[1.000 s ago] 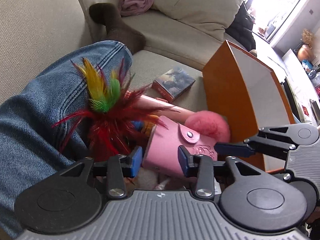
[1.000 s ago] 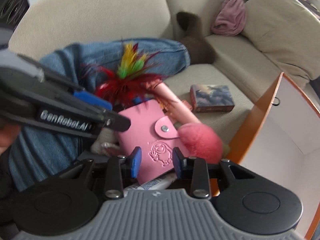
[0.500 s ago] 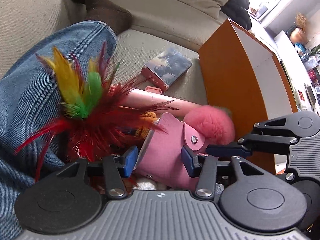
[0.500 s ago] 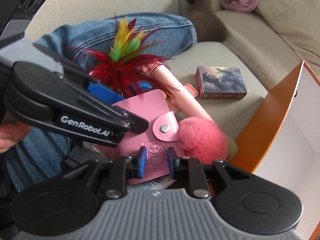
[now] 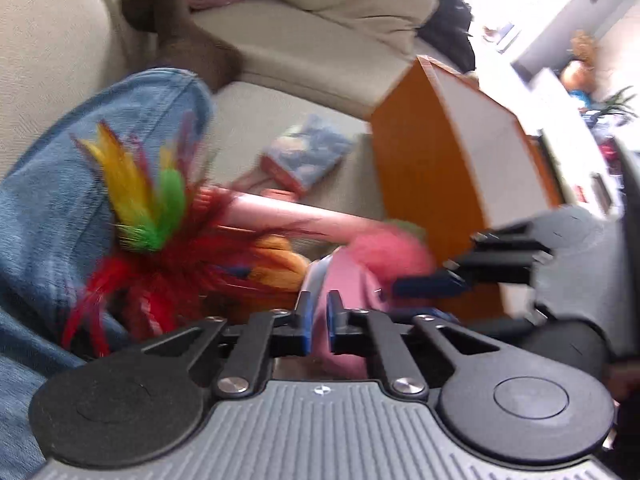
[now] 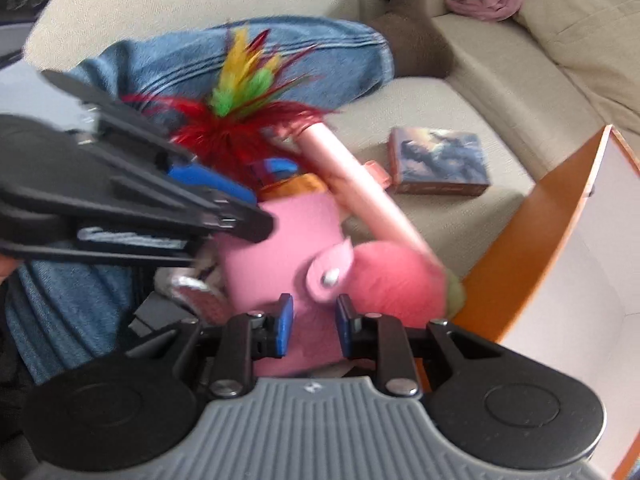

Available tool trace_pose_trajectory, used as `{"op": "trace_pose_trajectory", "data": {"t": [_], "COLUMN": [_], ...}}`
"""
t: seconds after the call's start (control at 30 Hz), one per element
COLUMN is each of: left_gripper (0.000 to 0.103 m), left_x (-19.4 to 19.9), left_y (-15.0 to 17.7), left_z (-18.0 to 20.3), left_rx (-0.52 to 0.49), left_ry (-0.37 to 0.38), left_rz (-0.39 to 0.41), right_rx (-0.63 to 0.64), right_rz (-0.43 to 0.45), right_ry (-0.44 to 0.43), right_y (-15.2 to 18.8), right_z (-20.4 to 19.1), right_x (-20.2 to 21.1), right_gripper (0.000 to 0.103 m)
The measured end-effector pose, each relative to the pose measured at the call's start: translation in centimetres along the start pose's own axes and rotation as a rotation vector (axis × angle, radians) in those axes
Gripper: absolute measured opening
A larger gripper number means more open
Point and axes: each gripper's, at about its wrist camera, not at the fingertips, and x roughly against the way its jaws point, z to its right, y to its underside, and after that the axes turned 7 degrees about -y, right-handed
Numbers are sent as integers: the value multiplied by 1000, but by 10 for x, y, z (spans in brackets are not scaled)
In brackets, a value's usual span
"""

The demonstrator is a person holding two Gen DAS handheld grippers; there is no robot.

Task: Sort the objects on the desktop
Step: 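Reach the left gripper to the pink wallet and close on it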

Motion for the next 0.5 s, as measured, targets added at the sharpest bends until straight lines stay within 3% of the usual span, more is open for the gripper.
{"op": "trace_pose_trajectory", "data": {"t": [0.1,0.2,0.27,0.3,0.37,0.5], "left_gripper": [8,10,28,34,56,56], "left_x": [-2,-11,-7,-5,-5,-10], "left_y": [1,3,9,10,13,24], "left_z": [5,7,10,9,8,17], "left_rx": [-2,4,-12,-13,-20,-66], "left_ry": [51,32,-11,-12,10,39], "left_rz": [-39,-64,-41,-40,-49,-89], "right_rx": [-1,16,11,10,16,17], "right_rz": [-8,-2,19,32,43,45], "right_ry": [-16,2,8,7,1,-2], "right_y": [1,3,5,6,12,25], "right_z": [4,3,4,5,5,2], "right_x": [2,4,11,16,23,31], "right_gripper": [23,23,25,25,25,25]}}
